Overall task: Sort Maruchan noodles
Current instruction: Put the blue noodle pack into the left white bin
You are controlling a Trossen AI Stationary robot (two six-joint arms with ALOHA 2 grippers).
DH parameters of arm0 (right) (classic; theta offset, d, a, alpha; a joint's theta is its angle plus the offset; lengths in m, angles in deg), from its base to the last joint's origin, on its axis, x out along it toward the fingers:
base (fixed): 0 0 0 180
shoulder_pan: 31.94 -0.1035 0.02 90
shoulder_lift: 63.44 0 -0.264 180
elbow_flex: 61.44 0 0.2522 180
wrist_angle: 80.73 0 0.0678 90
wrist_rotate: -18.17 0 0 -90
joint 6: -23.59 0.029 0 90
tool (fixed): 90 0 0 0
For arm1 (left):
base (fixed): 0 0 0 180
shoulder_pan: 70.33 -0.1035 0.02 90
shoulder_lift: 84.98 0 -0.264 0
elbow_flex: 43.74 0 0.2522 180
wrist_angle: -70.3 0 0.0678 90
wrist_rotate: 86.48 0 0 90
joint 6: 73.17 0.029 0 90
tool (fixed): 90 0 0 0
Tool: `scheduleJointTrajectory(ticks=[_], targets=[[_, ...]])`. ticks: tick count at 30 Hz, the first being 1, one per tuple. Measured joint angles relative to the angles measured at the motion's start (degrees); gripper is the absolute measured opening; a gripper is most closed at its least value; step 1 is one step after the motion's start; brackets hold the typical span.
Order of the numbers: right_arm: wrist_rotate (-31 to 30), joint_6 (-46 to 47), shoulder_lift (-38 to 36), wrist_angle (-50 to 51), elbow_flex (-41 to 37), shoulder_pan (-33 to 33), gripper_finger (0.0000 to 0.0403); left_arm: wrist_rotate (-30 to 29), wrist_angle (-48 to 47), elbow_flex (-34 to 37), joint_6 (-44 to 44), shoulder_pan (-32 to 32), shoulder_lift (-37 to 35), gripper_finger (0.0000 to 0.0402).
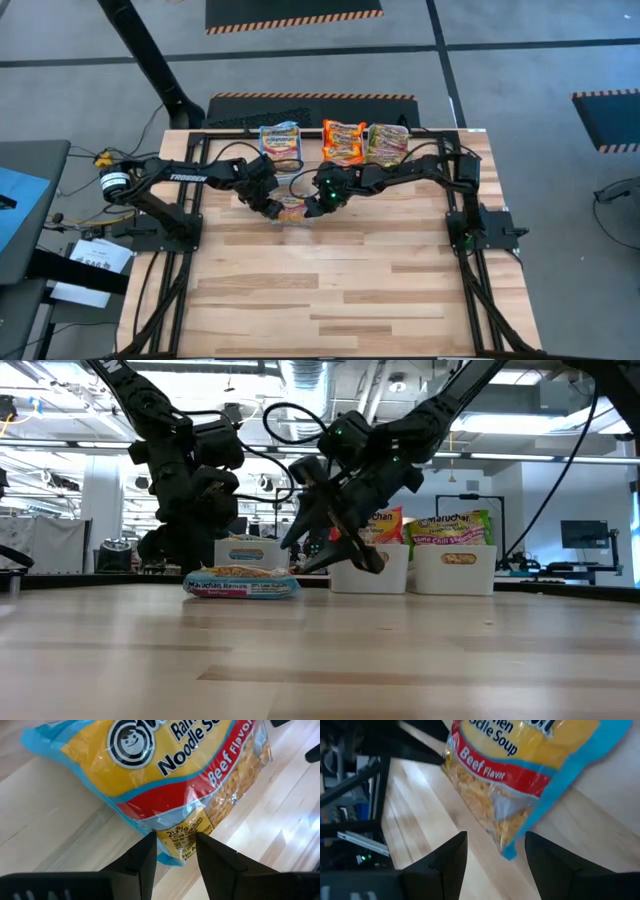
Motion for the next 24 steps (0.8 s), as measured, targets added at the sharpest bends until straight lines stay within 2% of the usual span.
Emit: scheduleJointTrajectory(ticks=[5,10,24], targets=[[-1.03,2.65,0.85,-1.29,0.00,-0.01,0.0223,0.00,0.04,0.00,-0.39,0.00,0.24,0.0121],[-6.10,3.83,0.85,-0.87,0.00,-0.13,0.0223,0.04,0.04,0.00,-0.54,0.00,0.24,0.0121],[-8.29,4.64,0.85,-2.91,0.00,-0.33,0.0223,2.54,0.26,0.00,1.83,0.00,0.19,0.0121]])
